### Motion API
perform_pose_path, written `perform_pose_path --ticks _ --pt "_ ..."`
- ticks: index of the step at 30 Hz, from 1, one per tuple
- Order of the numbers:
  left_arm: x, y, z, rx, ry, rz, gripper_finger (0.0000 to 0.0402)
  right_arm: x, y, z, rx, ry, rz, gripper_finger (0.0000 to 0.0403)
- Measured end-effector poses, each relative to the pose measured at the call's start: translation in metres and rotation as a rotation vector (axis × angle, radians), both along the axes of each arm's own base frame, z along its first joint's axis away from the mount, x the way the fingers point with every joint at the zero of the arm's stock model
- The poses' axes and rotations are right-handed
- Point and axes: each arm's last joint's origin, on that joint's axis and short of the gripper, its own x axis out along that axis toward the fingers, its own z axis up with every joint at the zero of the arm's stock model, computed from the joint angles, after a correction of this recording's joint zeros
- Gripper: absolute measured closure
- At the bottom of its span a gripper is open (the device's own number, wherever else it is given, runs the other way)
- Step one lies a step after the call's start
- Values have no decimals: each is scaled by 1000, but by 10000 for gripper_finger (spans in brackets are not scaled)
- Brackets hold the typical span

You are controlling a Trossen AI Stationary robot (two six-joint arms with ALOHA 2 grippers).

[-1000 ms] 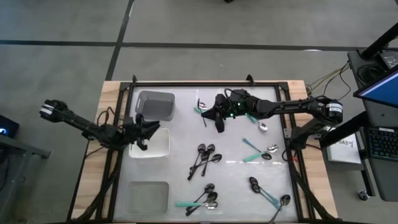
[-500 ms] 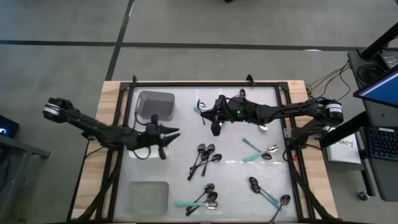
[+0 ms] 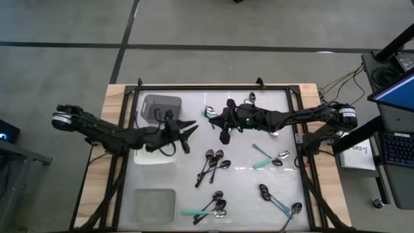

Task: Sort silverware by color (type)
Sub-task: Put the black spoon into the black bin

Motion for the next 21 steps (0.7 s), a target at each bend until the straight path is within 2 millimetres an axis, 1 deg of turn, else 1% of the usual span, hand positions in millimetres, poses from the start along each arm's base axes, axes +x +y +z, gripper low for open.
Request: perform_pose_path --ticks 3,7,9,13,16,18,21 --pt "11 3 -1 2 16 17 324 0 -2 1 -73 9 -29 394" --pt "26 5 4 24 35 38 323 -1 -4 1 -160 30 -88 394" --pt "31 5 7 36 61 84 319 -1 -4 1 -185 37 -91 394" --pt "39 7 15 66 118 196 303 -1 -4 1 -211 39 -85 394" --pt "48 8 20 71 127 214 289 0 -5 3 -228 23 -82 394" --pt "53 9 20 72 130 217 280 0 -5 5 -241 8 -82 394" --pt "58 10 15 60 135 229 271 1 -5 8 -266 -12 -96 394"
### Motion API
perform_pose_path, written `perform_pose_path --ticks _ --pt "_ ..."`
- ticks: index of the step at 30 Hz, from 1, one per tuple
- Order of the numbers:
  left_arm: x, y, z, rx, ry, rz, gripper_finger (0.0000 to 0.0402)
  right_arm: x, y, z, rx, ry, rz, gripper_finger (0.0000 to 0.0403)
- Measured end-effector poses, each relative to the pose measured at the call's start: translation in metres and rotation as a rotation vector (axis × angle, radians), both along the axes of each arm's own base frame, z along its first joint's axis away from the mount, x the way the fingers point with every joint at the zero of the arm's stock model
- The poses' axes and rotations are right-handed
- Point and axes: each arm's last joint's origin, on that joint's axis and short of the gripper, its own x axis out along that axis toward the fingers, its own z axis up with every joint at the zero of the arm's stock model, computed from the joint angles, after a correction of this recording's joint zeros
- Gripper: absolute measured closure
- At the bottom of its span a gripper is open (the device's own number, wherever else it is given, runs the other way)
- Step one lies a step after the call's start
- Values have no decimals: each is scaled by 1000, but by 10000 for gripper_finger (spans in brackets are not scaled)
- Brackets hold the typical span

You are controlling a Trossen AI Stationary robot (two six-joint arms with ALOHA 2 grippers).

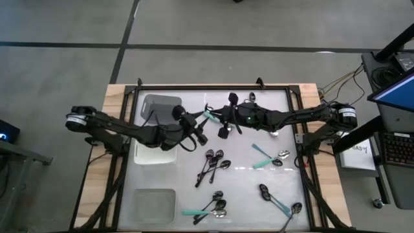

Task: Sort silverware by color (type)
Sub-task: Put the black spoon into the black bin

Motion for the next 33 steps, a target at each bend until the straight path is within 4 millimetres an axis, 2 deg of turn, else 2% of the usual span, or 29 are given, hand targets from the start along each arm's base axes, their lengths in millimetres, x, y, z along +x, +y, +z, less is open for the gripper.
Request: perform_pose_path --ticks 9,23,33 --pt "4 7 -2 -11 -36 77 268 2 0 0 -21 -11 2 394" --pt "4 7 2 -37 -97 78 268 21 -3 -22 -138 -17 21 394" --pt "1 10 2 -14 -101 204 289 20 -5 -20 -189 -18 -54 394"
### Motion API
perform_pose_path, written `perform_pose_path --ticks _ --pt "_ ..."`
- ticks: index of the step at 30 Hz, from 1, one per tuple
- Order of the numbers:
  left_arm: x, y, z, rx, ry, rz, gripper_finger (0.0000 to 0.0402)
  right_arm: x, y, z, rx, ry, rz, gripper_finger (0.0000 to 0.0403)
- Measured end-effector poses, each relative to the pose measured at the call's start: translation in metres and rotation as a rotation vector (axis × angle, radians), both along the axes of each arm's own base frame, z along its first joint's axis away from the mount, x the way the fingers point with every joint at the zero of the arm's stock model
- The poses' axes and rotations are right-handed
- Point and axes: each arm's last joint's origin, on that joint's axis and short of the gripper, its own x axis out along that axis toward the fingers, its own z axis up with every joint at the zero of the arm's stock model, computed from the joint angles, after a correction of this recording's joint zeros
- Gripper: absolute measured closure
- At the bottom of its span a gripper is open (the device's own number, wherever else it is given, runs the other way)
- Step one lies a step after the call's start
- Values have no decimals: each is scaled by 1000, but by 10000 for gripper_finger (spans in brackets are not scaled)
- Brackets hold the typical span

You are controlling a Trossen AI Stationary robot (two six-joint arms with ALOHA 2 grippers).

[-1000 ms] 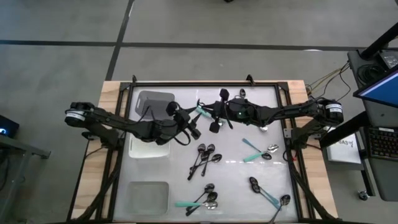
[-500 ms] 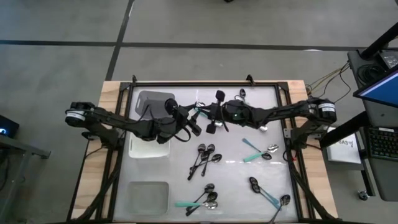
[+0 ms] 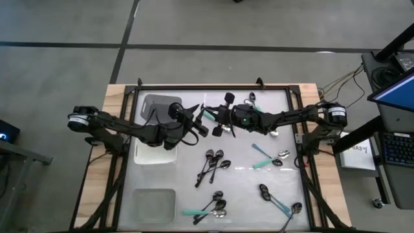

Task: Sort silverware by color (type)
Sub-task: Put the black spoon into the black bin

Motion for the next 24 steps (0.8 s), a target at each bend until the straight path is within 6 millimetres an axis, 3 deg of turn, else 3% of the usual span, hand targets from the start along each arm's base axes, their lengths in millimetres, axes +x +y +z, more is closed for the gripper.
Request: perform_pose_path --ticks 8,21,24 --pt "0 2 0 1 3 5 320 1 0 -3 -1 7 -1 394" --pt "2 4 6 31 27 13 327 2 -1 -5 -9 19 -22 394" --pt "2 4 6 31 28 14 350 2 -1 -5 -9 19 -22 394"
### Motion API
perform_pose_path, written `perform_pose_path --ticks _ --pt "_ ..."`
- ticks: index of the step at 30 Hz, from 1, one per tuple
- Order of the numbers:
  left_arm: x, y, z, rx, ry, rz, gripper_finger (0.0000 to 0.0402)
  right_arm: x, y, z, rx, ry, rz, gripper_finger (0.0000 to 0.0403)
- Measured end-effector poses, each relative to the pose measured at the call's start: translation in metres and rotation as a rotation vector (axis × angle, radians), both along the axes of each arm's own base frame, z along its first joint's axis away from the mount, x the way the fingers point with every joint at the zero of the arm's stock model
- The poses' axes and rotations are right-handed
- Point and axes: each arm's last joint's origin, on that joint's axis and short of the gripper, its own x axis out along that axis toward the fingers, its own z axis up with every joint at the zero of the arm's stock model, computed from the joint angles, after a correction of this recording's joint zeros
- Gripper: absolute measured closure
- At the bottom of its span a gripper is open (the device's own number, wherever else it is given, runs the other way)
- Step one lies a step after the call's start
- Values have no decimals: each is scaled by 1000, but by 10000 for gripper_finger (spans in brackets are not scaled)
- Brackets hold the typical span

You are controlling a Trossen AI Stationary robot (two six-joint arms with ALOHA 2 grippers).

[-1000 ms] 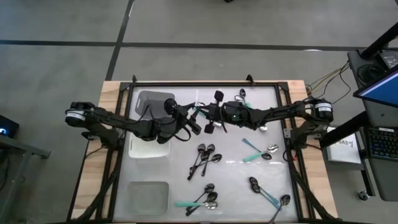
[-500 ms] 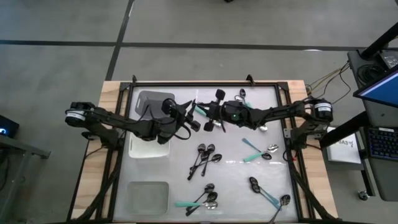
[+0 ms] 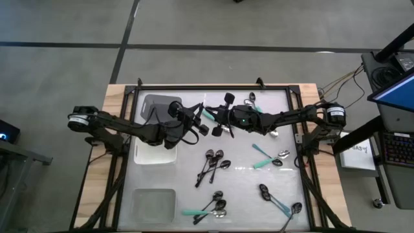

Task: Sort silverware by color (type)
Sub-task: Put the black spoon into the black bin

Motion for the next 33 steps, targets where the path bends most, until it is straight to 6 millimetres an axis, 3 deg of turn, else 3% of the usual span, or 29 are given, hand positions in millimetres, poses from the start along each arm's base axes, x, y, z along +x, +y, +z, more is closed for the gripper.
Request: perform_pose_path --ticks 3,11,20,25,29,33 --pt "0 1 0 0 0 7 391 0 0 0 0 1 0 394" --pt "0 3 0 1 0 8 400 0 -1 0 39 -17 -6 384" --pt "0 10 -2 11 38 29 401 -1 -2 -5 20 49 -15 289" --pt "-4 26 -7 55 160 139 401 -5 -6 -9 5 88 -215 244" --pt "-12 45 -16 72 314 263 401 -11 -11 -11 -40 129 -432 238" --pt "-26 64 -25 42 436 337 401 -15 -12 -15 -66 186 -523 241"
